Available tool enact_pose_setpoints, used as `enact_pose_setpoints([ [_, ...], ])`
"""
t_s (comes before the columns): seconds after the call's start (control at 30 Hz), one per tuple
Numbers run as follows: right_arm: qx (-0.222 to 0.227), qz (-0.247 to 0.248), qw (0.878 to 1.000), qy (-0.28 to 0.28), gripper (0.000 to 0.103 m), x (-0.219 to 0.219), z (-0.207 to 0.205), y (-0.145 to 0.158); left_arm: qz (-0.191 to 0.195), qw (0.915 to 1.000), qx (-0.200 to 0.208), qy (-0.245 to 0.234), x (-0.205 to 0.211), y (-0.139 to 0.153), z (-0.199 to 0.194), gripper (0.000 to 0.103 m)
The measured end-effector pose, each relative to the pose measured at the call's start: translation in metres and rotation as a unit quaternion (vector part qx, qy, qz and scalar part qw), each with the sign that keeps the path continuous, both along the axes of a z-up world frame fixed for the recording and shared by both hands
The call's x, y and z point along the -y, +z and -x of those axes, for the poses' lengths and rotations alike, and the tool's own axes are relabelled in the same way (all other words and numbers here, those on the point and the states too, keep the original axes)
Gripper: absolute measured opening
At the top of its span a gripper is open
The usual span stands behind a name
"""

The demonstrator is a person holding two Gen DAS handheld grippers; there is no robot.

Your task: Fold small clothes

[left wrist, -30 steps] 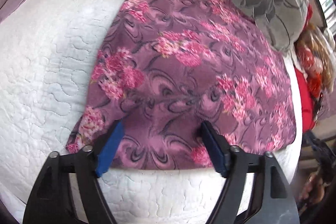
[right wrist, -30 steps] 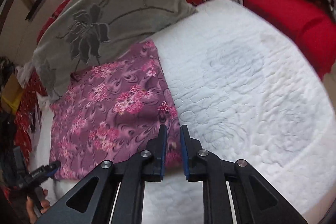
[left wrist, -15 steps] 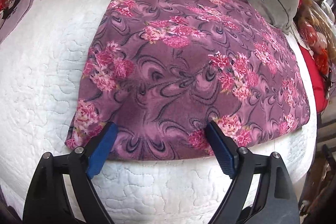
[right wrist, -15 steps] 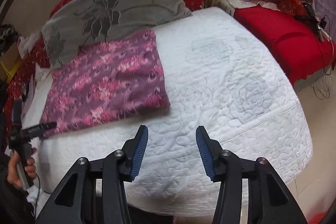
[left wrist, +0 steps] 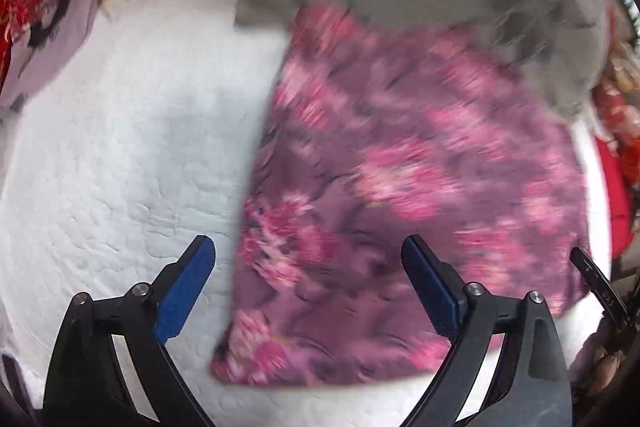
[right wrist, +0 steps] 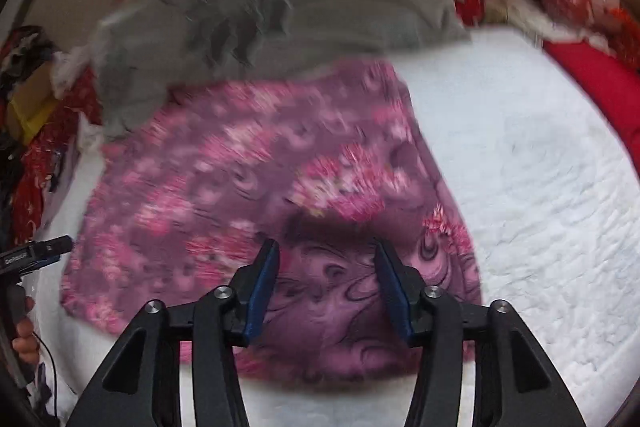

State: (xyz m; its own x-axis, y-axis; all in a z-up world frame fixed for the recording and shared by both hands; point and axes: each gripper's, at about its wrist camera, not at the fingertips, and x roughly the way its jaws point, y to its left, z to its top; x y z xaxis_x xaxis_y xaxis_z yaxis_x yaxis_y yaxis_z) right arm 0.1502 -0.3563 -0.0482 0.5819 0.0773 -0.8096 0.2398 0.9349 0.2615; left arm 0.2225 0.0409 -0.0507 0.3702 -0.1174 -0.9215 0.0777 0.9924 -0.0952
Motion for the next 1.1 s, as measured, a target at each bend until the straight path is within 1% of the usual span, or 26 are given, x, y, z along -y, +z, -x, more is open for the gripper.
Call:
enact_pose_setpoints([
  [0.03,-0.016,-0.006,1.000,0.003,0.053,0.001,-0.005,-0.010,0.000,0.9997,-0.025,-0.001,-0.001,-0.014,-0.006,0.096],
  [0.07,0.000,0.012,1.000,0.007,0.052,-0.002,-0.004,-0.007,0.011,0.9996,-0.027,0.000,-0.005,-0.018,-0.006,0.097],
  [0.13,-0.003,0.056,0.998,0.020,0.053,-0.016,-0.003,0.003,0.035,0.9991,-0.022,0.003,-0.011,-0.013,-0.007,0.097],
  [0.17,0.006,0.072,0.996,0.042,0.054,-0.030,0.000,0.010,0.058,0.9980,-0.026,0.003,-0.016,-0.010,-0.009,0.097],
  [0.23,0.025,0.083,0.992,0.088,0.054,-0.054,0.005,0.019,0.116,0.9925,-0.035,0.011,-0.032,-0.002,-0.017,0.097],
  [0.27,0.029,0.093,0.988,0.120,0.054,-0.075,0.006,0.022,0.139,0.9894,-0.037,0.022,-0.042,0.003,-0.022,0.097],
  [0.3,0.033,0.100,0.983,0.148,0.054,-0.093,0.008,0.024,0.152,0.9872,-0.037,0.031,-0.052,0.008,-0.027,0.097],
  [0.37,0.044,0.119,0.965,0.230,0.054,-0.150,0.012,0.025,0.160,0.9854,-0.036,0.045,-0.068,0.015,-0.035,0.097],
  [0.4,0.049,0.127,0.957,0.255,0.055,-0.168,0.013,0.025,0.162,0.9849,-0.035,0.049,-0.076,0.020,-0.037,0.097],
  [0.43,0.055,0.140,0.945,0.291,0.056,-0.195,0.015,0.024,0.163,0.9846,-0.035,0.053,-0.082,0.022,-0.038,0.097],
  [0.47,0.064,0.156,0.930,0.328,0.056,-0.224,0.019,0.022,0.164,0.9842,-0.037,0.054,-0.088,0.025,-0.042,0.097],
  [0.5,0.073,0.171,0.917,0.352,0.058,-0.245,0.021,0.020,0.166,0.9838,-0.041,0.055,-0.094,0.026,-0.046,0.097],
  [0.53,0.083,0.193,0.901,0.381,0.060,-0.273,0.023,0.016,0.166,0.9836,-0.044,0.056,-0.099,0.026,-0.046,0.097],
  [0.63,0.094,0.246,0.871,0.415,0.061,-0.322,0.023,0.001,0.173,0.9819,-0.052,0.057,-0.113,0.026,-0.049,0.097],
  [0.67,0.098,0.267,0.861,0.422,0.061,-0.338,0.021,-0.005,0.177,0.9811,-0.054,0.057,-0.118,0.025,-0.044,0.097],
  [0.73,0.131,0.308,0.848,0.411,0.061,-0.355,0.016,-0.007,0.184,0.9796,-0.060,0.055,-0.125,0.022,-0.040,0.097],
  [0.77,0.138,0.320,0.846,0.403,0.061,-0.360,0.012,-0.007,0.186,0.9792,-0.061,0.055,-0.123,0.020,-0.040,0.097],
  [0.8,0.142,0.333,0.845,0.393,0.059,-0.364,0.006,-0.008,0.187,0.9787,-0.063,0.056,-0.123,0.019,-0.041,0.097],
  [0.83,0.144,0.348,0.843,0.385,0.058,-0.370,-0.002,-0.010,0.190,0.9778,-0.067,0.056,-0.123,0.018,-0.044,0.097],
  [0.87,0.150,0.366,0.838,0.376,0.053,-0.374,-0.009,-0.013,0.201,0.9753,-0.074,0.055,-0.122,0.016,-0.047,0.097],
  [0.9,0.155,0.375,0.836,0.370,0.029,-0.374,-0.012,-0.012,0.213,0.9722,-0.080,0.054,-0.121,0.014,-0.049,0.097],
  [0.93,0.155,0.387,0.833,0.364,0.012,-0.375,-0.019,-0.014,0.228,0.9684,-0.086,0.051,-0.118,0.013,-0.052,0.097],
  [0.97,0.156,0.386,0.834,0.361,0.004,-0.372,-0.021,-0.012,0.240,0.9652,-0.091,0.048,-0.115,0.011,-0.055,0.097],
  [1.03,0.180,0.378,0.840,0.346,0.005,-0.363,-0.018,-0.003,0.260,0.9593,-0.106,0.028,-0.102,0.007,-0.064,0.097],
  [1.07,0.199,0.367,0.845,0.334,0.005,-0.355,-0.015,0.006,0.261,0.9587,-0.112,0.019,-0.094,0.005,-0.069,0.097],
  [1.1,0.209,0.362,0.847,0.328,0.005,-0.351,-0.010,0.011,0.258,0.9590,-0.117,0.008,-0.083,0.003,-0.075,0.097],
])
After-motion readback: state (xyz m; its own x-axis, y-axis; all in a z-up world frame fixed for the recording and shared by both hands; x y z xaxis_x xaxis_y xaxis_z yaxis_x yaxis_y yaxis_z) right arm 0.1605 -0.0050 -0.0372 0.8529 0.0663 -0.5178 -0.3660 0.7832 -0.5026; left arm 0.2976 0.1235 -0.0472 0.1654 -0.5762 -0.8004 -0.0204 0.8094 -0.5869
